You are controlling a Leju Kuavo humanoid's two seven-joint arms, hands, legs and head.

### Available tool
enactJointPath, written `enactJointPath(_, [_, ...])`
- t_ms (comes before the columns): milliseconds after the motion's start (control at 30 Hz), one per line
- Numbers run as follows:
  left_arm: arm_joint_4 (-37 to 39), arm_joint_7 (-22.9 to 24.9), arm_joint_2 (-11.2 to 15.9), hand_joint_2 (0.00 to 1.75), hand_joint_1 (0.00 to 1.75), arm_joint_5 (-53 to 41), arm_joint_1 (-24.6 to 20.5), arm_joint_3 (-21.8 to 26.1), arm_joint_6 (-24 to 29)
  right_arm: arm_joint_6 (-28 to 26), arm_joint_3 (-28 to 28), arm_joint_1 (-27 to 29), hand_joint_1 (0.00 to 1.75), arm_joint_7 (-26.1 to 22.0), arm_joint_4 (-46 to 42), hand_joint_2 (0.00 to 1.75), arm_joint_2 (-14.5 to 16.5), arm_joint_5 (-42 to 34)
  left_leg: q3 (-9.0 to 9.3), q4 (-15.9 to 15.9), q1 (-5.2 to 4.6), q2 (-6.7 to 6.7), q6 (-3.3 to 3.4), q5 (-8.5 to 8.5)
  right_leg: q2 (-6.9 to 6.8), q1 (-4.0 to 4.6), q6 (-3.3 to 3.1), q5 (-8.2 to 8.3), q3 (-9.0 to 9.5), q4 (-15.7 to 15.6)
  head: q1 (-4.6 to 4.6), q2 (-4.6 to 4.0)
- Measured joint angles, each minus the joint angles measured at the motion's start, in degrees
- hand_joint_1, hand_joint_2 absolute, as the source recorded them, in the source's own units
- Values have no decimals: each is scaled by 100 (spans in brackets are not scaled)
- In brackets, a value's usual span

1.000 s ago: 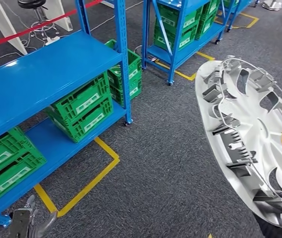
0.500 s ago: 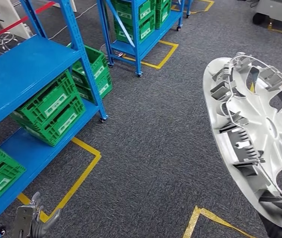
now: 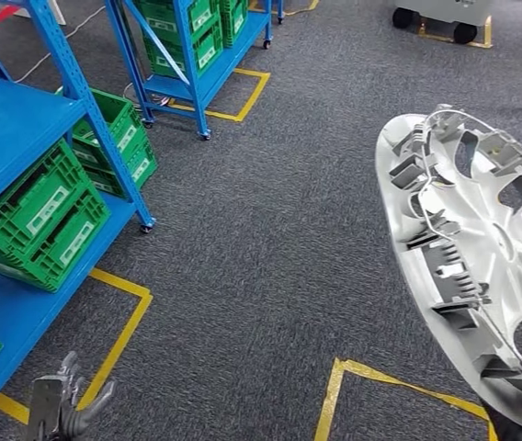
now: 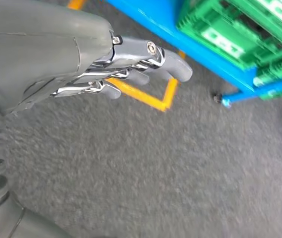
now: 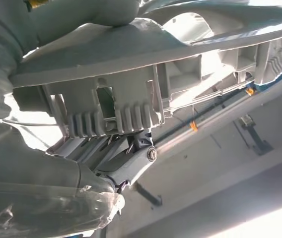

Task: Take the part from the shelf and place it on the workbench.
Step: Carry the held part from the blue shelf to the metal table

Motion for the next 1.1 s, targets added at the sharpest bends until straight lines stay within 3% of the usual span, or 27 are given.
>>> enactJointPath(67, [32,9,6,175,0,21,2,-21,16,0,-11,-5,175,-6,-9,175,9,31,-1,-3,8,150,-3,-3,-211,-37,80,-302,-410,798,35,0])
enactJointPath(100, [50,13,7,175,0,24,2,-36,29,0,-19,-1,175,-8,-12,175,16,43,5,-2,16,228,-15,-11,-244,-66,117,-335,-552,1044,40,0])
enactJointPath(133, [65,16,8,175,0,22,-2,-54,43,0,-30,3,175,-8,-13,175,22,54,21,0,30,296,-36,-25,-265,-98,156,-255,-586,1072,46,0])
enactJointPath(200, [90,19,14,175,0,12,-12,-98,74,0,-60,15,175,-4,-18,175,38,60,82,20,80,418,-118,-81,-373,-179,265,190,-320,458,52,0])
enactJointPath(233, [98,19,30,175,0,8,-16,-113,93,1,-78,19,175,-2,-17,175,45,53,103,43,81,463,-176,-118,-507,-195,347,375,-135,72,72,0])
enactJointPath(267, [103,19,48,175,0,8,-19,-127,111,1,-92,17,175,-2,-25,175,58,42,99,91,75,497,-232,-158,-611,-214,374,498,-1,-229,99,0])
enactJointPath(333, [109,19,84,175,0,11,-24,-151,140,1,-117,9,175,0,-44,175,80,20,56,164,36,526,-318,-203,-690,-228,343,514,17,-361,100,0])
enactJointPath(400, [119,18,93,175,0,16,-29,-180,149,0,-134,20,175,3,-62,175,103,14,28,194,41,525,-378,-251,-542,-254,241,505,-96,-276,41,0])
enactJointPath(467, [131,18,96,175,0,22,-48,-217,151,0,-157,42,175,5,-82,175,129,14,-92,462,57,427,-387,-443,-384,-230,164,497,-159,-242,-6,0])
enactJointPath(500, [138,18,96,175,0,30,-61,-234,152,0,-170,45,175,5,-96,175,145,16,-257,806,54,356,-352,-611,-309,-201,125,498,-168,-251,-33,0])
enactJointPath(567, [158,18,98,175,0,49,-80,-262,162,0,-189,38,175,3,-116,175,166,25,-777,1752,-7,237,-217,-958,-166,-130,63,512,-172,-275,-58,0])
enactJointPath(600, [171,18,100,175,0,58,-83,-272,169,0,-196,35,175,2,-119,175,172,28,-1015,2105,-68,198,-142,-1031,-88,-95,35,521,-164,-294,-62,0])
enactJointPath(633, [183,18,101,175,0,63,-84,-281,176,0,-204,34,175,1,-121,175,173,31,-1163,2247,-143,158,-66,-981,-8,-66,5,529,-152,-313,-59,0])
enactJointPath(667, [192,18,105,175,0,66,-87,-290,181,0,-212,36,175,2,-121,175,175,32,-1188,2136,-227,112,16,-803,75,-47,-21,535,-130,-335,-60,0])
enactJointPath(700, [197,18,113,175,0,68,-94,-299,185,0,-220,35,175,2,-122,175,177,33,-1096,1803,-320,45,112,-526,158,-35,-48,535,-101,-355,-61,0])
enactJointPath(767, [201,18,148,175,0,71,-111,-316,190,0,-233,28,175,2,-121,175,180,38,-774,939,-456,-186,321,49,299,-31,-90,523,-56,-380,-60,0])
enactJointPath(833, [203,18,184,175,0,78,-128,-330,198,-1,-249,18,175,3,-122,175,183,41,-584,470,-481,-333,421,305,425,-41,-96,523,-63,-389,-75,0])
enactJointPath(900, [206,18,191,175,0,89,-153,-355,204,-2,-267,18,175,4,-140,175,192,40,-525,331,-431,-272,416,335,530,-33,-74,543,-85,-420,-100,0])
enactJointPath(933, [208,18,186,175,0,98,-178,-373,207,-3,-276,20,175,4,-155,175,197,37,-466,209,-392,-224,394,324,465,-1,-66,521,-125,-405,-99,0])
enactJointPath(1000, [214,18,177,175,0,113,-218,-405,210,-4,-282,-2,175,2,-178,175,205,30,-344,-34,-325,-112,338,297,152,59,-29,337,-341,-82,-77,0])
enactJointPath(1033, [221,19,174,175,0,118,-225,-416,212,-4,-282,-18,175,-2,-180,175,206,25,-319,-81,-304,-50,296,267,-26,61,15,189,-548,260,-63,0])
enactJointPath(1100, [241,20,171,175,0,122,-215,-426,215,-4,-281,-38,175,-9,-180,175,207,17,-319,-58,-255,108,232,228,-164,2,127,-30,-959,979,-57,0])
